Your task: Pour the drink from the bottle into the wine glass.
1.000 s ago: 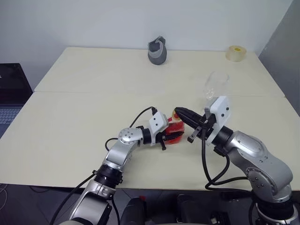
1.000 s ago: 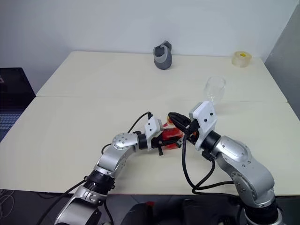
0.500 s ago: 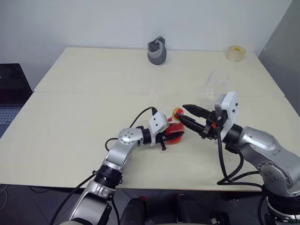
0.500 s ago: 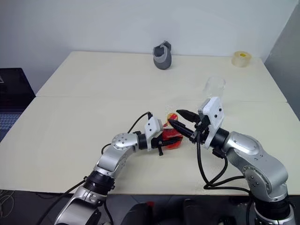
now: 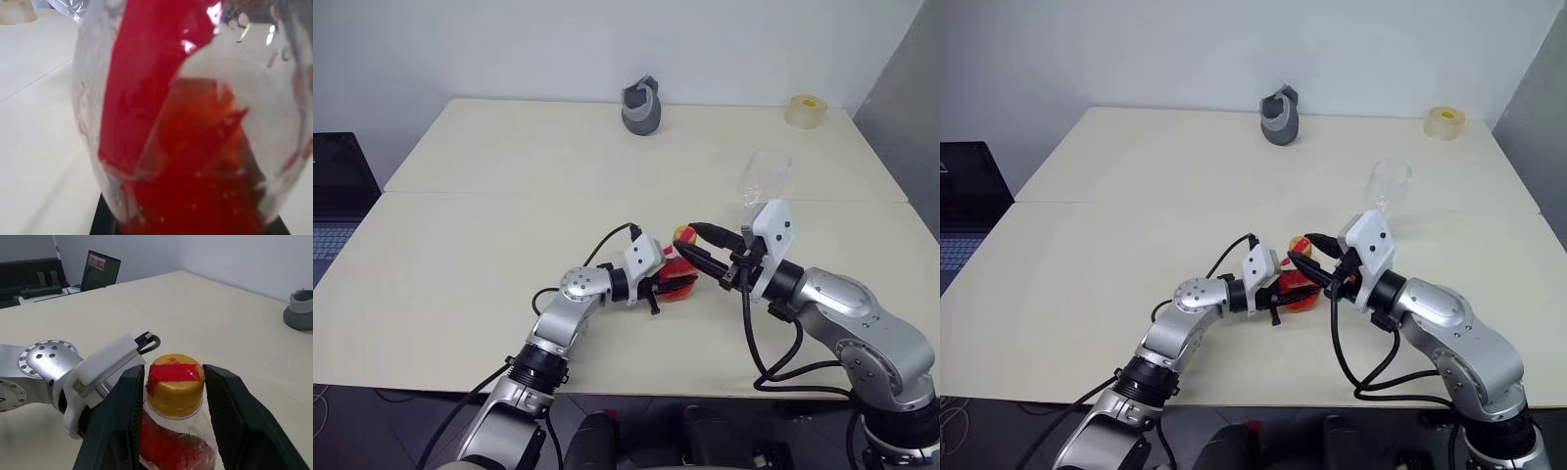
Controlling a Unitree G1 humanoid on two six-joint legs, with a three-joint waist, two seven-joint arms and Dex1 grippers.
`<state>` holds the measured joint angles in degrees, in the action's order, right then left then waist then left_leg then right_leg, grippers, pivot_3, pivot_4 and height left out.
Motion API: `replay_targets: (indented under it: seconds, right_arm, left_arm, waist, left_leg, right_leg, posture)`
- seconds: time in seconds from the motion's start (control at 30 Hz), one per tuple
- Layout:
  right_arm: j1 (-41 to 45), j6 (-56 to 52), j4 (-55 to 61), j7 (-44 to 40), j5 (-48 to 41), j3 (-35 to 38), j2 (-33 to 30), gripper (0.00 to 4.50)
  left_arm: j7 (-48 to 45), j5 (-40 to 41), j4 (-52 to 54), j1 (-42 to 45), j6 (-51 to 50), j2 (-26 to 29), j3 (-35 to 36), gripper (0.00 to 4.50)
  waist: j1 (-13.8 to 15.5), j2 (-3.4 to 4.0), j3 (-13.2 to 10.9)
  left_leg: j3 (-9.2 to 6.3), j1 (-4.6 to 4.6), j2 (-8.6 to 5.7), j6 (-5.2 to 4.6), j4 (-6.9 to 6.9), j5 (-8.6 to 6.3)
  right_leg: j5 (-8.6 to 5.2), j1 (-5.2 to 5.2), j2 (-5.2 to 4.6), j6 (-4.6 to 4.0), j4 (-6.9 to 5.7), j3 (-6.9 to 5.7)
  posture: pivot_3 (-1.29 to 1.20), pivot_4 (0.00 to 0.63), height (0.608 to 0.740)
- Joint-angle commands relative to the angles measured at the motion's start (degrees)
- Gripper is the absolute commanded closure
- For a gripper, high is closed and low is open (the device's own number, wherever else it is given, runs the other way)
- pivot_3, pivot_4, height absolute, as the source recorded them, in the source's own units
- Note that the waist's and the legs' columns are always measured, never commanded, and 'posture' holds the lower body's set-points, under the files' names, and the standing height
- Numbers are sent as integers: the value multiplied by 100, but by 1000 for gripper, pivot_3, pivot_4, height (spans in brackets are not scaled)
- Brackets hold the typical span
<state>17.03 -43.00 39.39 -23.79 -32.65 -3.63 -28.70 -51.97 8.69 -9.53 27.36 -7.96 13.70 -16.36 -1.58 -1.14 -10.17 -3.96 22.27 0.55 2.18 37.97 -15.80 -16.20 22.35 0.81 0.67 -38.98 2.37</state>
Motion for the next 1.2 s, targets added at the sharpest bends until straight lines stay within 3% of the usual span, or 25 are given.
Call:
replay_targets:
  seconds: [0.03,0.17,0.3,0.37,0.47,0.73,0.87,1.0,1.2]
  right_arm:
    - [93,127,57,-38,29,46,39,2520]
    - [124,150,33,-36,10,77,84,2520]
    - [139,172,11,-43,24,88,105,3259]
    - [161,204,-42,-104,39,81,83,3262]
    - [337,515,-459,-758,138,12,-228,3262]
    - [1293,1770,-2571,-4012,597,-643,-1737,3262]
    - [1685,1973,-3104,-4552,721,-856,-1859,3262]
    - [1606,1706,-2765,-4201,407,-551,-1719,3262]
    - [426,981,-1131,-2800,-311,437,-1339,1190]
  left_arm:
    - [-15,11,236,89,177,-26,6,3513]
    - [-19,5,231,85,184,-26,3,3520]
    - [-29,2,225,82,195,-25,-8,3520]
    - [-59,6,234,71,204,-13,-24,3520]
    - [-273,52,312,38,229,99,-76,3520]
    - [-1071,202,618,-18,462,547,-244,3524]
    - [-1159,155,596,-21,611,637,-287,3548]
    - [-875,132,512,-7,603,519,-209,3548]
    - [-419,126,469,-52,500,282,-72,3550]
  waist:
    - [0,0,0]
    - [0,0,0]
    - [0,0,0]
    - [0,0,0]
    - [-3,0,0]
    - [-6,6,-8]
    - [-8,6,-8]
    - [-4,6,-8]
    - [26,5,-8]
  left_leg:
    - [0,0,0,0,0,0]
    - [0,0,1,0,0,0]
    - [0,0,0,0,0,0]
    - [0,0,0,0,0,0]
    - [0,0,-1,0,0,0]
    - [20,-17,0,-2,-4,-1]
    - [23,-23,5,-3,-5,-2]
    - [16,-22,6,-2,-3,-1]
    - [6,-5,1,-1,4,-1]
  right_leg:
    - [0,0,0,0,0,0]
    - [0,0,0,0,0,0]
    - [0,0,0,0,0,0]
    - [0,0,0,0,0,0]
    - [0,0,0,0,0,0]
    - [0,-4,3,-1,2,-5]
    - [0,-8,3,-1,3,0]
    - [1,-7,1,-2,1,6]
    - [1,-3,-6,-2,0,5]
  posture:
    - [0,150,740]
    - [0,150,740]
    - [0,150,740]
    - [0,150,740]
    - [0,150,740]
    - [0,150,740]
    - [0,150,740]
    - [0,150,740]
    - [0,150,740]
